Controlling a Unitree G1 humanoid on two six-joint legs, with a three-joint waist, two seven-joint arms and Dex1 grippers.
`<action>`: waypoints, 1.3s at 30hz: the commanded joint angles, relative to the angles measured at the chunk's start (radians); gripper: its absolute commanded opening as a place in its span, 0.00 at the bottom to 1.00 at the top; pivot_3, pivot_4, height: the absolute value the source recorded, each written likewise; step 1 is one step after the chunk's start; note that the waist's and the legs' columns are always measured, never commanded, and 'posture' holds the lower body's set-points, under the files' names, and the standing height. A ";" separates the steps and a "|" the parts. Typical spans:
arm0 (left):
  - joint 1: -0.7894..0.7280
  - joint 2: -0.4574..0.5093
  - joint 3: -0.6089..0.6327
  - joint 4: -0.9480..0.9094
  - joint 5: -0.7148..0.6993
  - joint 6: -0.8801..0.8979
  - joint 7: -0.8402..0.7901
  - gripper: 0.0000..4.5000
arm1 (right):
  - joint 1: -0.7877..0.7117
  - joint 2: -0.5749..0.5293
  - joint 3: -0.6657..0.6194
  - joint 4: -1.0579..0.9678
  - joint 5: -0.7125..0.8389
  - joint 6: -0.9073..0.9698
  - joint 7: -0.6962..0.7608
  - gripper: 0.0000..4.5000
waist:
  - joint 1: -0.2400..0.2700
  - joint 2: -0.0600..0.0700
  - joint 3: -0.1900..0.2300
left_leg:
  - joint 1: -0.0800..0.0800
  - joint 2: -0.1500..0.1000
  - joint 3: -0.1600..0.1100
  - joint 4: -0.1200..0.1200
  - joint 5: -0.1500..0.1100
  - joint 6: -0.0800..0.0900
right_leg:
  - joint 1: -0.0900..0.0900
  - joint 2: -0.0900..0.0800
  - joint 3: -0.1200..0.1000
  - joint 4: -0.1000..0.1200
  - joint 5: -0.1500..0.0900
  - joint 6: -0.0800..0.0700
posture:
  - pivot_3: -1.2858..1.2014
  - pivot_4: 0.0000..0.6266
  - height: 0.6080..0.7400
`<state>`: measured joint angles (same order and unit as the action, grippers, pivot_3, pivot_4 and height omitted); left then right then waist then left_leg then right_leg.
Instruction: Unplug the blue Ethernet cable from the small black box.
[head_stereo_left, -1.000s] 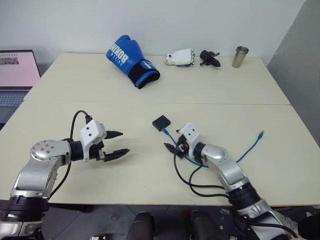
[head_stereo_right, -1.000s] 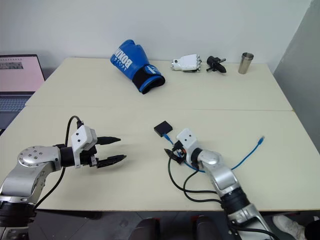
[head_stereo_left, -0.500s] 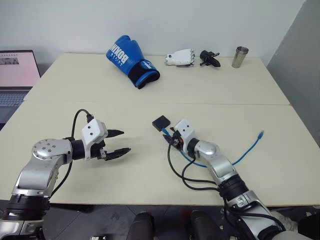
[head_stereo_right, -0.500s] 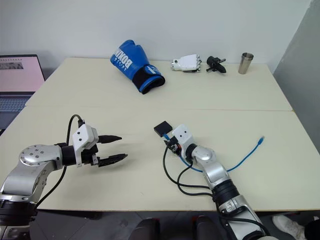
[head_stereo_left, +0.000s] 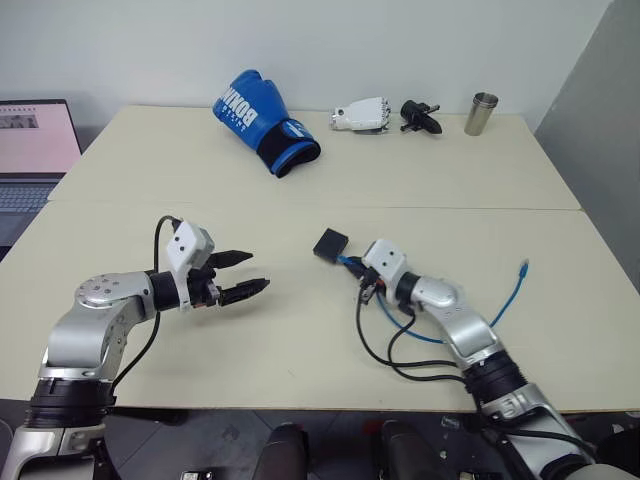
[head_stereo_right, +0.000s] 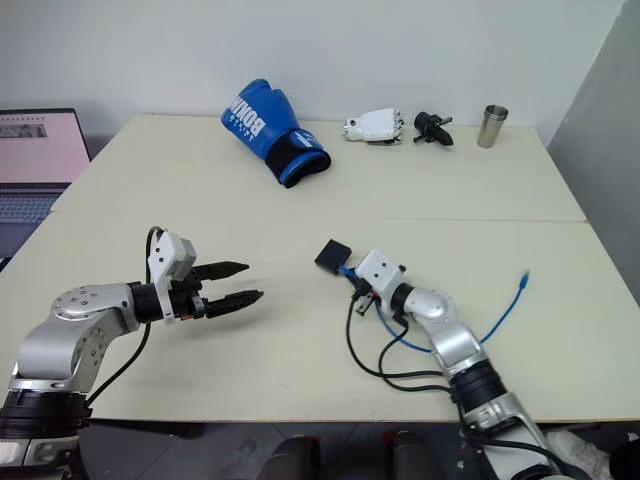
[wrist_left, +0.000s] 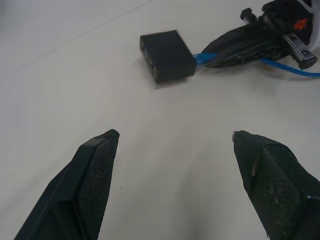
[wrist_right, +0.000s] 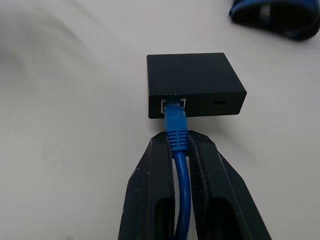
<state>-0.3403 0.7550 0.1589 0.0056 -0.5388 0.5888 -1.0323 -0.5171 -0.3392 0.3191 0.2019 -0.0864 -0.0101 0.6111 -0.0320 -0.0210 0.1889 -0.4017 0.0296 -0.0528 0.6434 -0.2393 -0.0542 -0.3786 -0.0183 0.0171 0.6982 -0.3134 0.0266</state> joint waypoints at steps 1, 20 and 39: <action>-0.111 -0.014 0.081 -0.046 -0.219 0.232 0.013 0.86 | -0.077 -0.103 0.006 -0.080 -0.061 -0.274 0.069 0.03 | -0.001 0.000 0.000 | 0.000 0.000 0.000 0.000 0.000 0.000 | 0.000 0.000 0.000 0.000 0.000 0.000 | 0.52 0.24 1.00; -0.272 -0.034 -0.034 0.057 -0.271 0.347 -0.115 0.86 | -0.097 -0.107 0.003 -0.275 0.109 -0.312 0.253 0.03 | 0.000 0.000 0.000 | 0.001 0.000 0.000 0.001 0.000 0.000 | 0.002 0.000 0.001 0.000 0.000 0.000 | 0.52 0.24 1.00; -0.258 0.033 -0.122 0.041 -0.236 0.377 -0.253 0.86 | -0.141 -0.175 0.039 -0.136 -0.008 -0.557 0.283 0.03 | 0.000 0.000 0.000 | 0.001 0.000 0.000 0.001 0.000 0.000 | 0.002 0.000 0.001 0.000 0.000 -0.001 | 0.52 0.24 1.00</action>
<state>-0.5908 0.7811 0.0395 0.0814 -0.7801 0.9786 -1.2697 -0.6323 -0.5213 0.3736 0.0862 -0.1072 -0.5571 0.8947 -0.0324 -0.0213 0.1889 -0.4006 0.0296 -0.0525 0.6441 -0.2391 -0.0545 -0.3771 -0.0184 0.0180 0.6979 -0.3137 0.0260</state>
